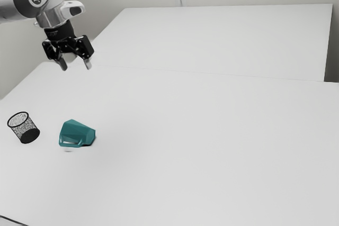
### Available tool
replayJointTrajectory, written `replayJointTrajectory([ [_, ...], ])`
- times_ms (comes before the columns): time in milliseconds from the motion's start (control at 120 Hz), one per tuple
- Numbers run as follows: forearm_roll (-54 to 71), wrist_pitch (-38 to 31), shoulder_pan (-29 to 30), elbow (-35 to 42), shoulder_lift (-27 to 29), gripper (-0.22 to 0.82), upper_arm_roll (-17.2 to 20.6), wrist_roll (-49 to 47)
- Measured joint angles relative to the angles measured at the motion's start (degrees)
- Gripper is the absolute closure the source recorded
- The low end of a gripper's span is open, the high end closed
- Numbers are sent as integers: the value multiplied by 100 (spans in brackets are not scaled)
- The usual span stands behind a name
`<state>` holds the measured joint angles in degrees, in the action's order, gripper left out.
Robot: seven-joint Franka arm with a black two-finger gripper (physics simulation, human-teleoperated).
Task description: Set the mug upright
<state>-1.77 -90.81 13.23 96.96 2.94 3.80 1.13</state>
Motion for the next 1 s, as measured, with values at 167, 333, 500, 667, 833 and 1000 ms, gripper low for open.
replayJointTrajectory([
  [167, -334, -1, 194, 35, -9, 2, -229, 336],
  [333, -730, -103, 376, 338, -14, 2, -567, 772],
  [500, -1125, -304, 399, 604, -13, 2, -967, 1256],
  [667, -1568, -419, 373, 846, -22, 2, -1380, 1774],
  [833, -2144, -650, 386, 1309, -23, 2, -1837, 2378],
  [1000, -2746, -880, 491, 1702, -54, 2, -2145, 3022],
])
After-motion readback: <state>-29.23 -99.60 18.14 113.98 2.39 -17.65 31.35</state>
